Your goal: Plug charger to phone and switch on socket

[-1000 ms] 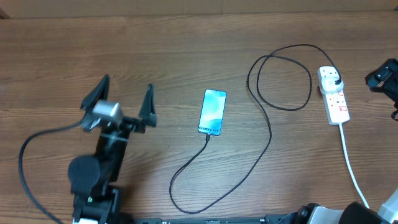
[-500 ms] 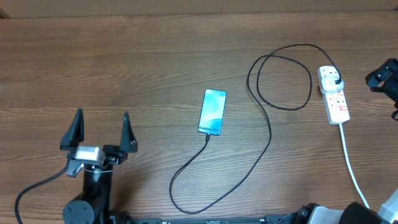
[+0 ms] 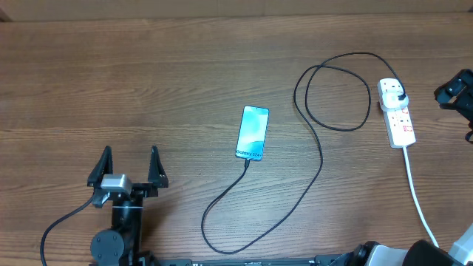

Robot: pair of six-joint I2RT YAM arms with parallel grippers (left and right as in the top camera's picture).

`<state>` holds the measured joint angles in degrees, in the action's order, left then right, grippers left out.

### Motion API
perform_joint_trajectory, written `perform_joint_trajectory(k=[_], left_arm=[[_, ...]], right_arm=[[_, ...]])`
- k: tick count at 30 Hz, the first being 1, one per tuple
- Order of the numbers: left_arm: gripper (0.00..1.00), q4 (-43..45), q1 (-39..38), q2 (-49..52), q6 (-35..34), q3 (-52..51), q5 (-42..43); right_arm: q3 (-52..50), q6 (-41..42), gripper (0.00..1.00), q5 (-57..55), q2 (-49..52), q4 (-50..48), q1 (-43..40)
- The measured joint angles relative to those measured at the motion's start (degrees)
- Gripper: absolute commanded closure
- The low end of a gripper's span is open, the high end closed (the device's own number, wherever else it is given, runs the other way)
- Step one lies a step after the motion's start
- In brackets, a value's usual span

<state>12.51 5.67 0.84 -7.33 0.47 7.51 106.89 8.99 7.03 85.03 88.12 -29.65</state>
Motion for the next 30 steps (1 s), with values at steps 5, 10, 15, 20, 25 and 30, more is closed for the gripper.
perform_joint_trajectory(k=[5, 10, 15, 20, 25, 30], left_arm=[[0.01, -9.0, 0.0, -0.1, -3.6, 0.0, -3.8], [0.00, -16.6, 0.0, -0.2, -4.6, 0.0, -4.9], [0.01, -16.8, 0.0, -0.1, -3.9, 0.0, -5.2], [0.00, -16.8, 0.0, -0.1, 0.1, 0.0, -5.2], [0.01, -16.8, 0.0, -0.1, 1.6, 0.0, -5.2], [0.01, -16.8, 0.0, -0.1, 1.6, 0.0, -5.2]], right_arm=[[0.0, 0.0, 0.00, 0.0, 0.0, 0.0, 0.0], [0.0, 0.0, 0.00, 0.0, 0.0, 0.0, 0.0], [0.0, 0.0, 0.00, 0.0, 0.0, 0.0, 0.0], [0.0, 0.0, 0.00, 0.0, 0.0, 0.0, 0.0], [0.0, 0.0, 0.00, 0.0, 0.0, 0.0, 0.0], [0.0, 0.0, 0.00, 0.0, 0.0, 0.0, 0.0]])
